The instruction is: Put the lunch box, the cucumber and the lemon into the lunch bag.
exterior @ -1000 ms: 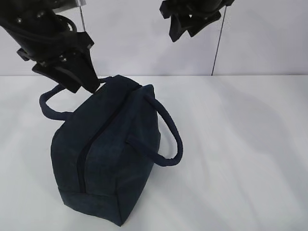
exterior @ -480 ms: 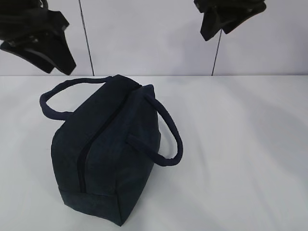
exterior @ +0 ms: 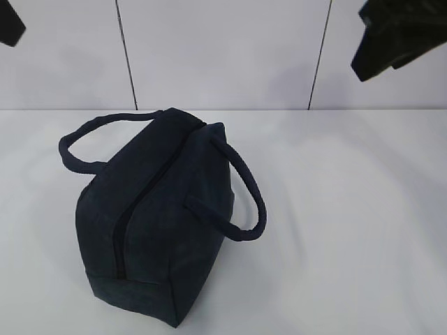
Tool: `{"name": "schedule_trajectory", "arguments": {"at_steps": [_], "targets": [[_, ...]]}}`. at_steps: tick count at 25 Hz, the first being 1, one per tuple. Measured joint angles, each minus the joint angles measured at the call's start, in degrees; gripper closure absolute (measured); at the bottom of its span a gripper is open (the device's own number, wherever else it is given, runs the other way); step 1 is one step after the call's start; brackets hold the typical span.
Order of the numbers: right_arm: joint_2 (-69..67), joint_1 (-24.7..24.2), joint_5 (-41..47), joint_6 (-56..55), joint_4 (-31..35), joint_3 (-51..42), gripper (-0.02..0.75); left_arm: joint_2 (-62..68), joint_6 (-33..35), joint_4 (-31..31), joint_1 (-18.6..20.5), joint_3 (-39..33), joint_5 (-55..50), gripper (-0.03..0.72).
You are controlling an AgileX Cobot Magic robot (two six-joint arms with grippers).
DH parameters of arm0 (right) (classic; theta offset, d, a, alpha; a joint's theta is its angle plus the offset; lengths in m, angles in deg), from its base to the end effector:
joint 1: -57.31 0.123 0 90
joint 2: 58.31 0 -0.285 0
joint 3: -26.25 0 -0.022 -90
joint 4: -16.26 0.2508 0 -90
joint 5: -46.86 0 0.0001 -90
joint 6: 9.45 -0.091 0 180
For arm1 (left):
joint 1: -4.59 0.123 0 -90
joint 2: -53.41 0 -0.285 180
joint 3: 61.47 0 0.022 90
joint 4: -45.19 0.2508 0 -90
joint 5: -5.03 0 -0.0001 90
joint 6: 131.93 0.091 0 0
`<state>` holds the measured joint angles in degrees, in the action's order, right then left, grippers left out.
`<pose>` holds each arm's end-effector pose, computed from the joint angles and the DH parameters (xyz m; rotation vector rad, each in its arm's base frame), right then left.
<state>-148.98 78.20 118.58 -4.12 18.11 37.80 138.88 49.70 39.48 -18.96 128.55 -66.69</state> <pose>0.2697 0.1059 0.3975 -0.5957 2.5704 0.1364 0.2385 -0.1133 0.4153 0.5592 2.5238 -0.2767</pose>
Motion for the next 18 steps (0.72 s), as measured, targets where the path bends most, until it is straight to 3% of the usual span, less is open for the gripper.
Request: {"name": "schedule_trajectory", "arguments": {"at_steps": [4, 13, 18], "targets": [[6.7, 0.0, 0.0, -0.1, -0.9, -6.5, 0.381, -4.7, -0.2, 1.7, 0.0, -1.7, -0.1, 0.370], [22.4, 0.0, 0.1, -0.2, -4.1, -15.8, 0.381, -23.0, -0.2, 2.5, 0.0, -13.1, -0.5, 0.372], [31.0, 0.0, 0.2, -0.2, -4.5, -20.7, 0.381, -34.1, -0.2, 2.5, 0.0, -16.5, -0.9, 0.421]]}}
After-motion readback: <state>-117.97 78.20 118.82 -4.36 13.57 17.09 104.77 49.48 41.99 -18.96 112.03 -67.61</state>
